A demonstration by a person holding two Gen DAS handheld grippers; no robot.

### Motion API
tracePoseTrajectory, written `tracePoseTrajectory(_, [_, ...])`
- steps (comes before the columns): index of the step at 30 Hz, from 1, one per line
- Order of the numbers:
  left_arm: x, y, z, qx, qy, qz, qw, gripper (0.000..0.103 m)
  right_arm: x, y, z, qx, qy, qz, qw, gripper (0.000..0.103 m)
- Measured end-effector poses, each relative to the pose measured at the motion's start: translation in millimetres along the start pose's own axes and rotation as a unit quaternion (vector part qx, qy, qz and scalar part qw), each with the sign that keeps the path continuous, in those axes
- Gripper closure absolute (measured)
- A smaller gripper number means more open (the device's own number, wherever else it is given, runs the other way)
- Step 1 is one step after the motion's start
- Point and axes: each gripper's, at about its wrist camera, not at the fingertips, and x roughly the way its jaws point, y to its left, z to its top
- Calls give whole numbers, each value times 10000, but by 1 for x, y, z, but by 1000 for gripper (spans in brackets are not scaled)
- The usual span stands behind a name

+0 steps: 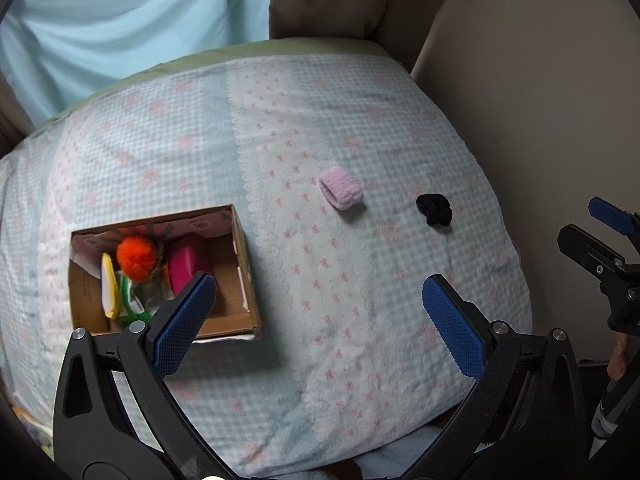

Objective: Organize soft objects
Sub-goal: 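Withdraw both tools from the box toward the pink hair tie and black pompom, then grasp the pink fuzzy hair tie with left tool while right tool grasps black pompom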

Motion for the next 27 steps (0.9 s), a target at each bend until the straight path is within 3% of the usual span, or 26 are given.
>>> tracePoseTrajectory(8, [44,-42,32,360,218,110,9991,0,49,-56,2,-2,359,54,9993,0])
tracePoseTrajectory(18, [121,-62,83,1265,538,60,9905,0,116,-82,11,87,730,68,9973,0])
tracePoseTrajectory(23, [182,-66,102,1895,796,-86,9786,0,160,-92,14,10,802,-15,9968,0])
tracePoseTrajectory(27, [239,-67,104,2561,1125,-342,9595,0,199,-98,9,-113,868,-34,9962,0])
